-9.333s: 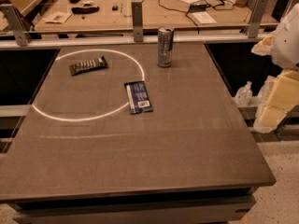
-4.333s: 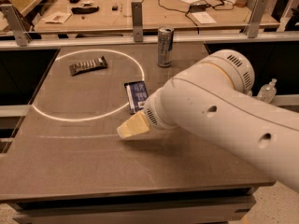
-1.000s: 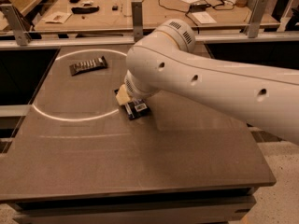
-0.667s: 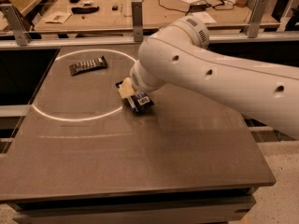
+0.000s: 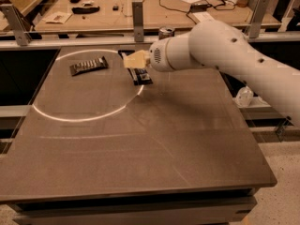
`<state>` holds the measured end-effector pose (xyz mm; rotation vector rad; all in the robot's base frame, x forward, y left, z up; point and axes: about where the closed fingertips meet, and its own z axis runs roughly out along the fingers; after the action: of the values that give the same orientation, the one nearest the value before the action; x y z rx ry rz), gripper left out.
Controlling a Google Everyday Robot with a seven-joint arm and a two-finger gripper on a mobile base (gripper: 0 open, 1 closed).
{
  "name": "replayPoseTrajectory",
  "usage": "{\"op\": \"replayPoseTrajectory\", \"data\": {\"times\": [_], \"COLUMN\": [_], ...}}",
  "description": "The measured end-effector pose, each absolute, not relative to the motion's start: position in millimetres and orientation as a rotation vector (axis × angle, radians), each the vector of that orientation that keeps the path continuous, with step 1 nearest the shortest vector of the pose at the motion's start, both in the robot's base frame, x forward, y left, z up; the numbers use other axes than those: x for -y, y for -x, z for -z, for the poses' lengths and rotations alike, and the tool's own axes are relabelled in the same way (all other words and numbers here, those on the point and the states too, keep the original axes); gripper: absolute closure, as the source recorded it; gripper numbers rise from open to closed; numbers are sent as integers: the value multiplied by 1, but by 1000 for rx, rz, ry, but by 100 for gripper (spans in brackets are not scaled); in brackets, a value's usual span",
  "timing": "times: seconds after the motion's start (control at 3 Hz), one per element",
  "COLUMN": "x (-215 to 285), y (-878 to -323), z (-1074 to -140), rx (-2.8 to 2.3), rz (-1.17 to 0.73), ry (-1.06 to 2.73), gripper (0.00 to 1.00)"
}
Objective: Pick rxbar blueberry
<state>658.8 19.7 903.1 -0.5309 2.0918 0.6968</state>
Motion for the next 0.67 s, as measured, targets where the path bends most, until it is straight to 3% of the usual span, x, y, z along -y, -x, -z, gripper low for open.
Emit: {"op": "replayPoseTrajectory", "data": {"times": [0.33, 0.67], "x": [-22, -40], "y": [-647, -638], "z": [-913, -917], "rx": [-2011, -1955], "rz": [-952, -958], "ry": [585, 703], "gripper": [100, 100]}}
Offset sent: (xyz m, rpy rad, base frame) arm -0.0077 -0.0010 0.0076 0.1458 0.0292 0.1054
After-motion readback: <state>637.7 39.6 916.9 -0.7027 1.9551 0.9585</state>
